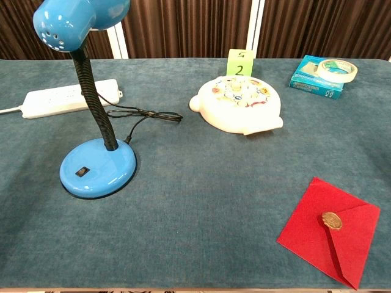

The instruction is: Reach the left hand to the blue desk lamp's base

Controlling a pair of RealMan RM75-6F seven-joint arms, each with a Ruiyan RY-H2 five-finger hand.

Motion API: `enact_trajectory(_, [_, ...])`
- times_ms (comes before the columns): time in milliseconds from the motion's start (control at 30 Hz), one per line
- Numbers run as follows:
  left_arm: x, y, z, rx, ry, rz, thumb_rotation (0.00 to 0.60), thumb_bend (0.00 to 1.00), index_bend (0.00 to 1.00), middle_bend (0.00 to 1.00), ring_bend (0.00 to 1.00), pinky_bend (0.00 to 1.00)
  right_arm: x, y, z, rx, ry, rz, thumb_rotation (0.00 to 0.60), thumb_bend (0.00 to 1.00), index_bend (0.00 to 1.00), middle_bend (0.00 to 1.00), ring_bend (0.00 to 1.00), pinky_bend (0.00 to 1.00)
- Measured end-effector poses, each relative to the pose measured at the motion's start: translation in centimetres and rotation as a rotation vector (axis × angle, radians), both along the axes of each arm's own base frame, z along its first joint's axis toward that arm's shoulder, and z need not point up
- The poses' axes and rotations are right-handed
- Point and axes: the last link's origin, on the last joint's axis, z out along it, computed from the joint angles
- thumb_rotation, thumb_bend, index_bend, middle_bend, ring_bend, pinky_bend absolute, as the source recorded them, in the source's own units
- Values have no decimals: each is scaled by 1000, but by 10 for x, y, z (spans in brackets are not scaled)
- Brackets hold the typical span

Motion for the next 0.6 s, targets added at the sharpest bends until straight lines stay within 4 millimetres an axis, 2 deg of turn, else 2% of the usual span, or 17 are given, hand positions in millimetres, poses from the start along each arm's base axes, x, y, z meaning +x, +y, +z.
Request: enact_trajectory(600, [0, 1, 1, 4, -5, 2, 600, 275, 52, 97, 33, 153, 0, 0, 0, -1, 0, -2, 600, 133, 74, 18, 40, 0])
